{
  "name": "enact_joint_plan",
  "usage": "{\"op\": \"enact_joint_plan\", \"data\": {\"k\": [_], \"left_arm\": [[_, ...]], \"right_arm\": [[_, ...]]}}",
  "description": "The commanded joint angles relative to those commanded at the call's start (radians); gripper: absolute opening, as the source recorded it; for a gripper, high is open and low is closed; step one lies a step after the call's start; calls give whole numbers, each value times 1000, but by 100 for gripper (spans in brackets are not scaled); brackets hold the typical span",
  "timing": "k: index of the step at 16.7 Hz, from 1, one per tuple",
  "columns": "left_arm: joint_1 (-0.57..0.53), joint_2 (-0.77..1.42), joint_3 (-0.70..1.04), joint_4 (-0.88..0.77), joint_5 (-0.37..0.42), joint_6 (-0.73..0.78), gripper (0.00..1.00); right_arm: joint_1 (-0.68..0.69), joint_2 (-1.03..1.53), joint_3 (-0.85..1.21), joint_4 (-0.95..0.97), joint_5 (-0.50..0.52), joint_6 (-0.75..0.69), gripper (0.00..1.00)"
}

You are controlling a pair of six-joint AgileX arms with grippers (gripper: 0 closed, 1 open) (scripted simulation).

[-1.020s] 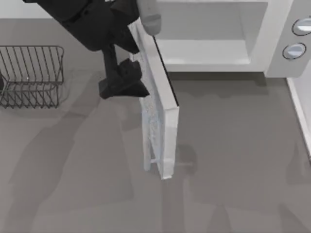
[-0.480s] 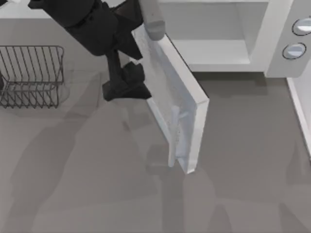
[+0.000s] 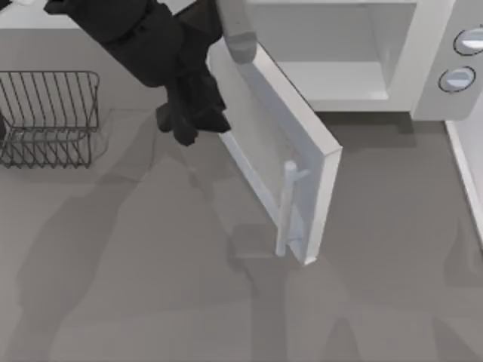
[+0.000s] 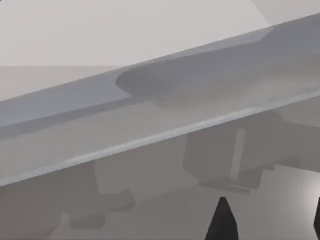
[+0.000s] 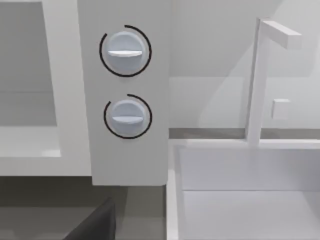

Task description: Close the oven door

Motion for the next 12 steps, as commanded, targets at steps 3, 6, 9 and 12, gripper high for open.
{"op": "enact_joint_plan", "data": {"k": [3, 6, 9, 12], "left_arm": [[0, 0, 0, 0, 0, 0, 0], [0, 0, 0, 0, 0, 0, 0], [0, 0, 0, 0, 0, 0, 0], [0, 2, 3, 0, -1, -2, 0]], "right_arm": [[0, 0, 0, 0, 0, 0, 100], [0, 0, 0, 0, 0, 0, 100], [0, 0, 0, 0, 0, 0, 100], [0, 0, 0, 0, 0, 0, 100]]}}
